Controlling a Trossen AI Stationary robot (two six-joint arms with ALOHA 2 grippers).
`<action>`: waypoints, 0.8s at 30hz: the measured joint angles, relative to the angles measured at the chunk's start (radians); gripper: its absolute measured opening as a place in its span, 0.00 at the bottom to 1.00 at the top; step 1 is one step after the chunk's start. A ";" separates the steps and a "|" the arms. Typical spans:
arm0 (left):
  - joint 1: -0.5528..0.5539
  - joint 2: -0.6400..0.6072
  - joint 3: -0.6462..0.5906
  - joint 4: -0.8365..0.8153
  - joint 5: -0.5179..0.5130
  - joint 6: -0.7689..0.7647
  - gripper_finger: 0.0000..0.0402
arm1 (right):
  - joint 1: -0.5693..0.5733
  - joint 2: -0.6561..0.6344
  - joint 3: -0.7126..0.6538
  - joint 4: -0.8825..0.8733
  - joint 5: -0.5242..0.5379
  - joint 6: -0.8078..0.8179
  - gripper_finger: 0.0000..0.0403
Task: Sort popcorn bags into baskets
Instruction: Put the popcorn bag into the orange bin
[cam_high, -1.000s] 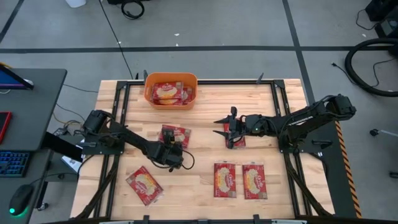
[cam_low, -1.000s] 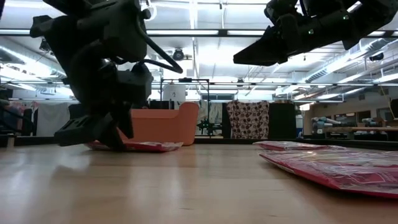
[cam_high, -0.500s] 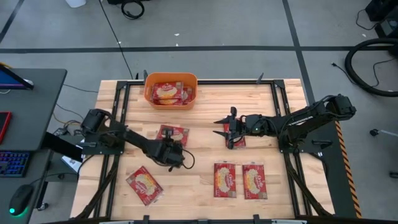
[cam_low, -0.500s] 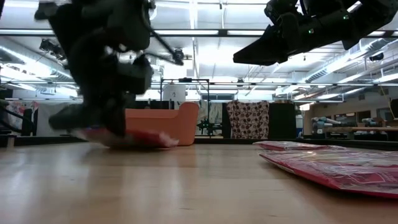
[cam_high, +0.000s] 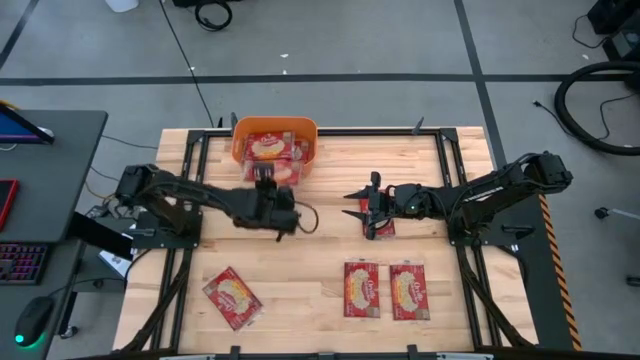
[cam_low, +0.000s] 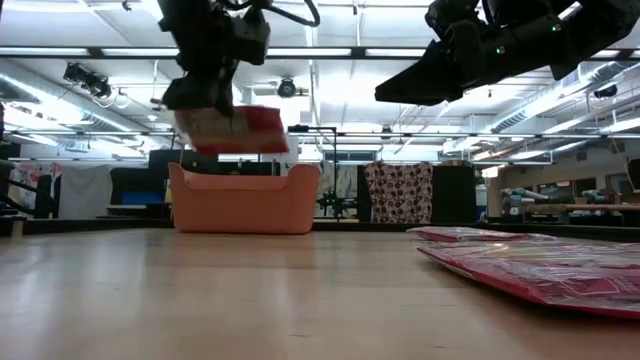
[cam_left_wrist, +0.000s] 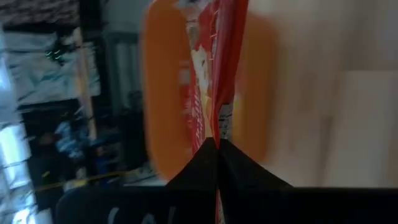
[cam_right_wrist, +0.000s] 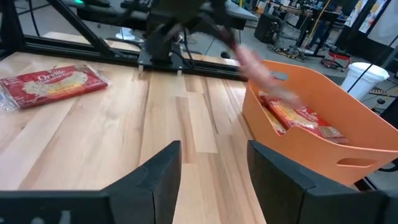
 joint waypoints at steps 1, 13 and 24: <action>0.022 -0.006 0.004 0.000 -0.016 0.023 0.00 | 0.000 0.000 0.000 0.000 0.000 0.000 0.47; 0.375 -0.005 -0.181 0.492 0.015 0.450 0.00 | 0.000 0.000 0.000 -0.004 -0.001 -0.003 0.47; 0.518 -0.006 -0.303 0.814 0.120 0.628 0.22 | 0.000 0.000 0.000 -0.017 -0.001 -0.011 0.47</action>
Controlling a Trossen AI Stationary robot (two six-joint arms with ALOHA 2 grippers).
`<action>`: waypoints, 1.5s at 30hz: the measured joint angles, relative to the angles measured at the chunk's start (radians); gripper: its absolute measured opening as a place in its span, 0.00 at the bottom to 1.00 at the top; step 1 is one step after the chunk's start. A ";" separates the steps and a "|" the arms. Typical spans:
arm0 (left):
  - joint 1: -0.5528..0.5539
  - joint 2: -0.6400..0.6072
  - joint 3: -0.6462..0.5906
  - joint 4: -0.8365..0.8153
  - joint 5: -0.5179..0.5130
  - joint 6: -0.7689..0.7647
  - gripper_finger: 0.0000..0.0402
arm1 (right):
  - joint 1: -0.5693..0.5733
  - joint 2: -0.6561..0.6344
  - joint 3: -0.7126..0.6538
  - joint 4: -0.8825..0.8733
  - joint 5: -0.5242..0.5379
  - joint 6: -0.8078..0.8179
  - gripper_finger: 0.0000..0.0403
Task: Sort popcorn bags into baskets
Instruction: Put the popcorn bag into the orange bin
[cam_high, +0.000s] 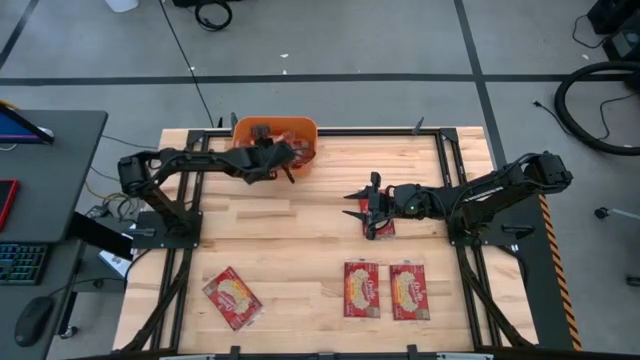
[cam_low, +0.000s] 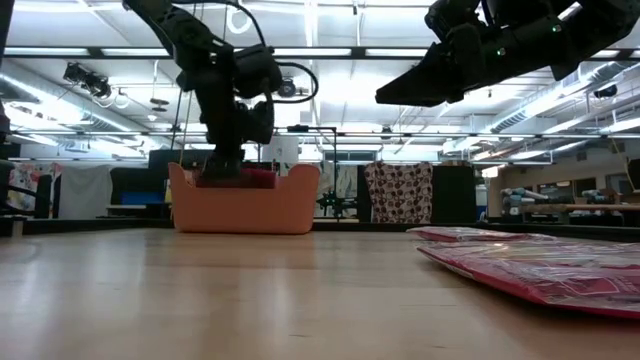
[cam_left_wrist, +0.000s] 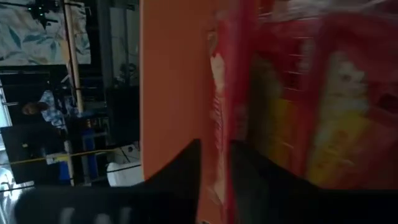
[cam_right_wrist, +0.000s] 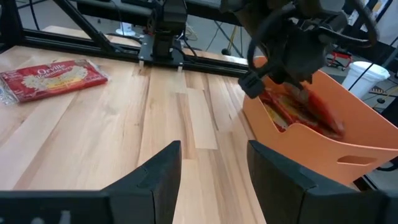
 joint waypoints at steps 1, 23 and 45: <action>-0.016 -0.001 0.007 -0.020 0.000 -0.009 0.26 | 0.000 0.000 0.000 0.000 0.000 0.000 0.47; -0.706 -0.105 -0.007 -0.327 1.141 -1.133 0.36 | 0.000 0.000 0.000 0.002 -0.006 0.034 0.47; -0.954 -0.102 -0.224 -0.306 0.511 -1.513 0.35 | 0.000 0.000 0.000 0.038 -0.008 0.026 0.47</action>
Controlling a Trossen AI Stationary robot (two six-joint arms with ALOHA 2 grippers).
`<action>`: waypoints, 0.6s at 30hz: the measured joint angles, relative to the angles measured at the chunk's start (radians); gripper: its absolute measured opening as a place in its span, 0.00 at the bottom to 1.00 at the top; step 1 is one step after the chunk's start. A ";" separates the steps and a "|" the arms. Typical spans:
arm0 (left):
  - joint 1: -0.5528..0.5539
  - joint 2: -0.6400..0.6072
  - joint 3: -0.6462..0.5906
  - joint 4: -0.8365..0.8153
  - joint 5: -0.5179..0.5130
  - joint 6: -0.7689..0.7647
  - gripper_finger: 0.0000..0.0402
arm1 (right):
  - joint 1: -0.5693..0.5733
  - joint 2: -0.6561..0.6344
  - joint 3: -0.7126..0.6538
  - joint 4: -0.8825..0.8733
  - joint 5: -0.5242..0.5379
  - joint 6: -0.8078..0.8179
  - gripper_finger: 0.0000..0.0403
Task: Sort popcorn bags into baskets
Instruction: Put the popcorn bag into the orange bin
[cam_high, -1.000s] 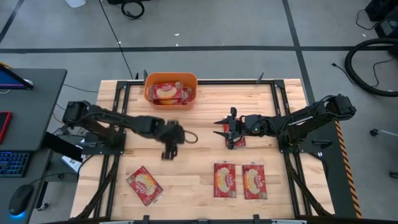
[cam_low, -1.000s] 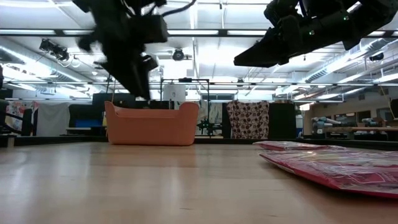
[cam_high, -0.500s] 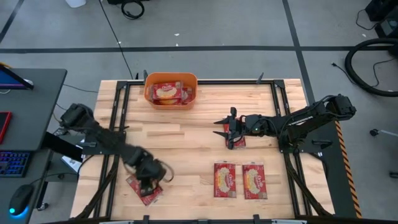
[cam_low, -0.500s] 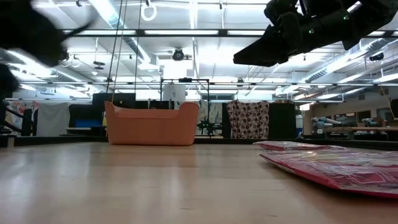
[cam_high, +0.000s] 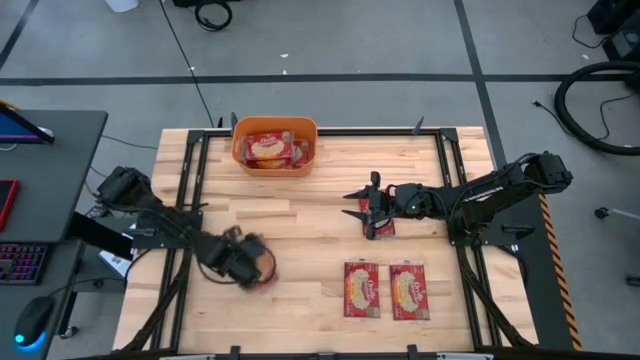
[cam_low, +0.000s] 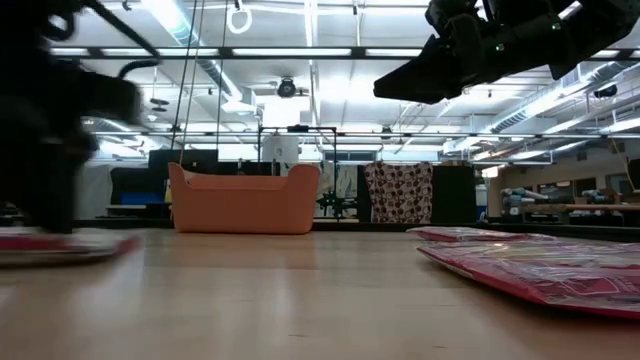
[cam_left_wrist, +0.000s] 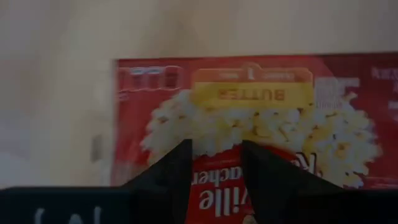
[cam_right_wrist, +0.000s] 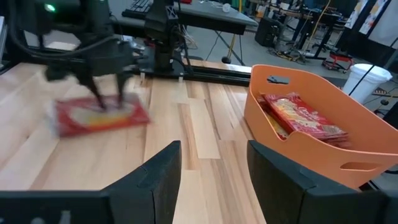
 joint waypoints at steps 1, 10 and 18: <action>0.012 0.000 0.003 -0.009 -0.079 0.000 0.35 | 0.000 0.000 0.000 0.000 0.000 -0.001 0.47; 0.073 0.000 0.100 -0.010 -0.262 0.495 0.35 | 0.000 0.000 0.000 -0.001 0.000 -0.011 0.47; 0.074 0.052 0.070 -0.044 -0.323 1.091 0.36 | 0.001 0.000 0.000 -0.001 -0.002 -0.011 0.47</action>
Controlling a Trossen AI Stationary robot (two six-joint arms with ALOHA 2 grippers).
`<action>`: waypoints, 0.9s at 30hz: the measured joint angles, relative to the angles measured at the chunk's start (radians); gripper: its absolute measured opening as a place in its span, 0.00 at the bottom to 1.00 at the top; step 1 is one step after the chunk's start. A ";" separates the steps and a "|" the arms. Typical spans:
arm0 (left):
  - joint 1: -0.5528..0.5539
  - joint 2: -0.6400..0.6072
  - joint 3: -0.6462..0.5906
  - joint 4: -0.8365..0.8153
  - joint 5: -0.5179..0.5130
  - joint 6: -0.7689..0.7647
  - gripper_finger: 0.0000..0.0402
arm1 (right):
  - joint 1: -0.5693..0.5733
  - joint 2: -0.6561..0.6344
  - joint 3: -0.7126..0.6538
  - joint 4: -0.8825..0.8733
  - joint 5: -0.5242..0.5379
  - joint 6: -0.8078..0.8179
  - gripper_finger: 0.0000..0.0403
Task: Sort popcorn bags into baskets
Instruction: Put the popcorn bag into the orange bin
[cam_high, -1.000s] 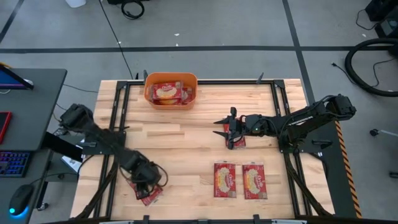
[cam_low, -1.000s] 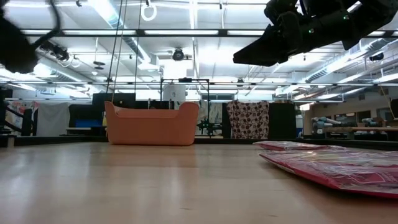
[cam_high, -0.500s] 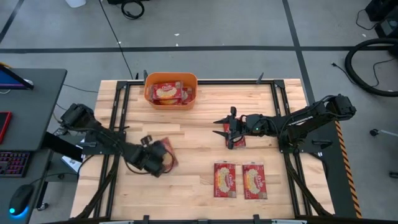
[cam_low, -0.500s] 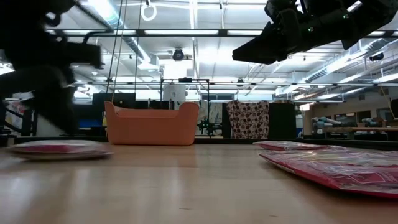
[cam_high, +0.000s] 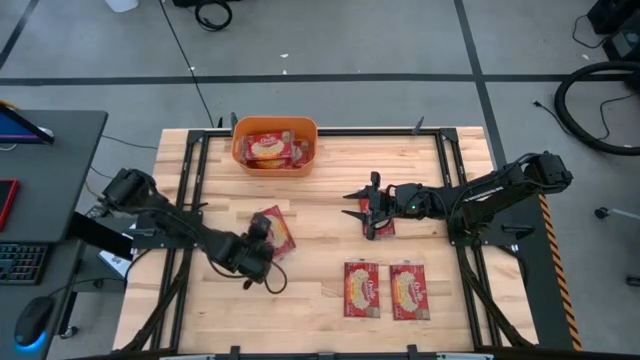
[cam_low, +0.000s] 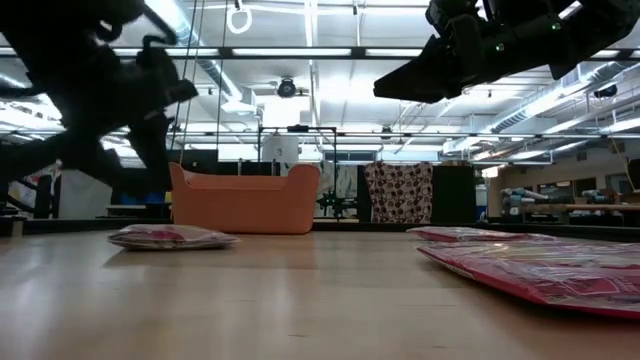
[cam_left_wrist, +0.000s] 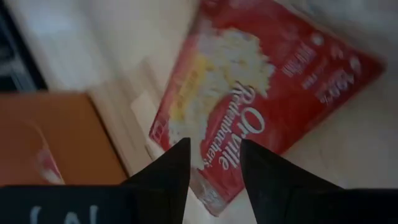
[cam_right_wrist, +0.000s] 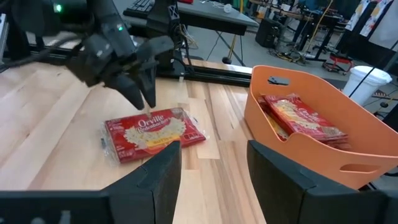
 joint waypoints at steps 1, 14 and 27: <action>0.001 0.010 -0.007 -0.003 0.000 0.046 0.37 | 0.000 0.000 0.000 0.000 0.000 0.000 0.47; 0.001 0.067 -0.096 -0.011 0.011 0.107 0.39 | 0.000 0.000 0.000 -0.004 0.000 0.000 0.47; 0.034 0.075 -0.098 0.073 0.008 0.088 0.24 | 0.000 0.000 0.000 0.001 0.000 0.000 0.47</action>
